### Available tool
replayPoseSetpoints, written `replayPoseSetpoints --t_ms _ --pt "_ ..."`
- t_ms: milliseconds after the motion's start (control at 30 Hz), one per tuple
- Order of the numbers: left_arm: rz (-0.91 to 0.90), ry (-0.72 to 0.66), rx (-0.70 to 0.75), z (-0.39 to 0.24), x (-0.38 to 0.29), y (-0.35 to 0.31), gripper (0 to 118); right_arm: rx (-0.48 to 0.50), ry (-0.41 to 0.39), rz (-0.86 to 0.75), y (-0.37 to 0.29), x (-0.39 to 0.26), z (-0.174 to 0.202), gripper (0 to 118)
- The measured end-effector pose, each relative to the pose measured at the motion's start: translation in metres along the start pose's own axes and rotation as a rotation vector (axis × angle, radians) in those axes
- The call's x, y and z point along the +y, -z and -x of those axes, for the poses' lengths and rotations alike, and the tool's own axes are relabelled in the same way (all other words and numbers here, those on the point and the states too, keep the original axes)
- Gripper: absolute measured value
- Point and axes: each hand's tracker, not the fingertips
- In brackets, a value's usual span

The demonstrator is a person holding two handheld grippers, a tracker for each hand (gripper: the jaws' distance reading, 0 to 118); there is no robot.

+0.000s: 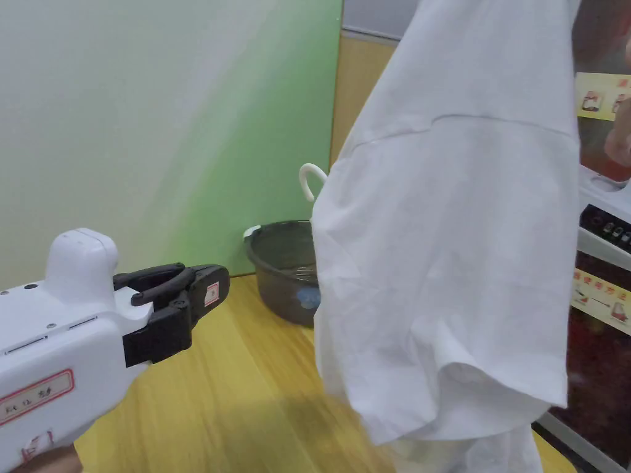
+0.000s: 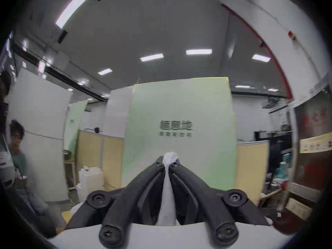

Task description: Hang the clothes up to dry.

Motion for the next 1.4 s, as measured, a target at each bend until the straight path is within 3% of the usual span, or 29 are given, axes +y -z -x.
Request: replayPoseSetpoints --t_ms 67,167,233,333,433,500,567,600,633,700,733,933,1000,1100,1200,1400 --pt "-0.018 0.012 0.116 0.014 -0.004 -0.026 2 0.081 -0.007 -0.004 0.039 -0.017 0.002 1" --pt "-0.041 0.008 0.263 0.03 -0.013 -0.062 2 0.162 0.055 0.024 0.089 -0.054 0.005 1" --pt "-0.064 0.016 0.363 0.038 -0.022 -0.08 2 0.232 0.139 0.051 0.121 -0.087 0.012 1" --pt "-0.09 -0.012 0.51 0.056 -0.039 -0.098 2 0.246 0.143 0.115 0.159 -0.143 0.025 1" --pt "-0.116 -0.034 0.618 0.069 -0.059 -0.105 2 0.306 0.242 0.19 0.191 -0.212 0.028 5" --pt "-0.12 0.0 0.743 0.075 -0.076 -0.101 4 0.328 0.198 0.204 0.198 -0.256 0.043 17" --pt "-0.118 0.038 0.877 0.08 -0.094 -0.093 5 0.324 0.194 0.235 0.202 -0.295 0.054 47" --pt "-0.101 0.054 0.897 0.082 -0.102 -0.09 15 0.318 0.205 0.256 0.201 -0.314 0.059 63" --pt "-0.088 0.048 0.922 0.085 -0.11 -0.086 43 0.321 0.195 0.249 0.198 -0.333 0.06 66" --pt "-0.067 0.048 0.944 0.093 -0.126 -0.079 87 0.272 0.249 0.241 0.187 -0.36 0.061 68" --pt "-0.052 0.024 0.961 0.097 -0.134 -0.078 95 0.262 0.263 0.256 0.182 -0.375 0.059 69" --pt "-0.108 0.003 1.076 0.11 -0.176 -0.081 95 0.002 0.194 0.286 0.133 -0.428 0.041 94" --pt "-0.097 -0.057 1.084 0.115 -0.182 -0.084 95 -0.105 0.157 0.299 0.118 -0.446 0.035 95" --pt "-0.116 0.035 1.147 0.115 -0.202 -0.085 95 -0.275 0.05 0.314 0.096 -0.474 0.03 95" --pt "-0.128 0.05 1.161 0.115 -0.203 -0.088 95 -0.384 -0.032 0.303 0.081 -0.496 0.031 95" --pt "-0.073 0.088 1.154 0.123 -0.202 -0.079 96 -0.367 0.006 0.293 0.072 -0.517 0.035 99"
